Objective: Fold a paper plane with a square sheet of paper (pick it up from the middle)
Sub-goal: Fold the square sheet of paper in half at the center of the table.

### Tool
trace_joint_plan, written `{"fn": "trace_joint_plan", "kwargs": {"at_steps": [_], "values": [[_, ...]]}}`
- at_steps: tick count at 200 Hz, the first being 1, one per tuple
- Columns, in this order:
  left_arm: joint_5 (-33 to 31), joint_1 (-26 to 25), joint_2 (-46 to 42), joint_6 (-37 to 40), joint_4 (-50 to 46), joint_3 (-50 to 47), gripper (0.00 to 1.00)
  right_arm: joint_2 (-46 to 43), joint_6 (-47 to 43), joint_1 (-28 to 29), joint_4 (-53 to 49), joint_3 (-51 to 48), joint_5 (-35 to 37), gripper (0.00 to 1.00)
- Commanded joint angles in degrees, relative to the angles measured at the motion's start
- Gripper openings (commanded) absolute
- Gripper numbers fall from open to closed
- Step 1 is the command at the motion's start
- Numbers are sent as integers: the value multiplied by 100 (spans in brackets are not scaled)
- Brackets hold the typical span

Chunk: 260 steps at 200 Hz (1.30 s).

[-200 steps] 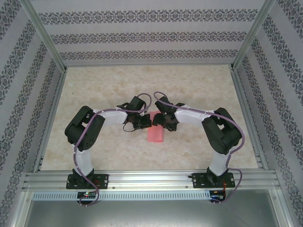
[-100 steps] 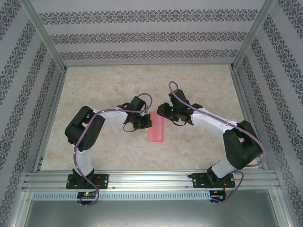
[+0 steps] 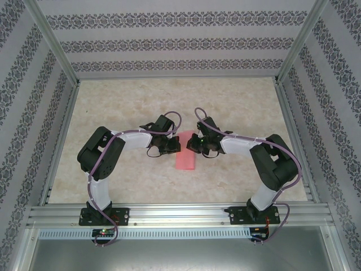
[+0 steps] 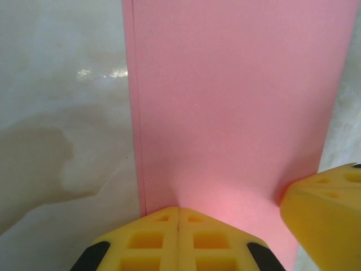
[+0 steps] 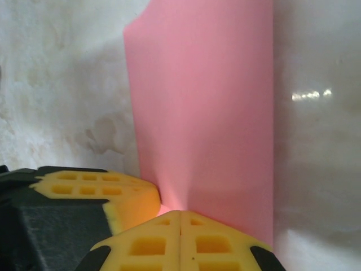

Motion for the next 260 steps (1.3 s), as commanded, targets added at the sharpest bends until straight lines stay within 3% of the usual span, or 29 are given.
{"fn": "trace_joint_plan", "kwargs": {"at_steps": [1, 149, 260], "values": [[-353, -55, 204, 153, -352, -5, 0, 5, 91, -45, 386, -135, -117, 3], [-344, -55, 293, 208, -387, -7, 0, 386, 135, -292, 1267, -907, -447, 7], [-335, -60, 309, 240, -415, 0, 0, -584, -79, -149, 416, -692, -585, 12]]}}
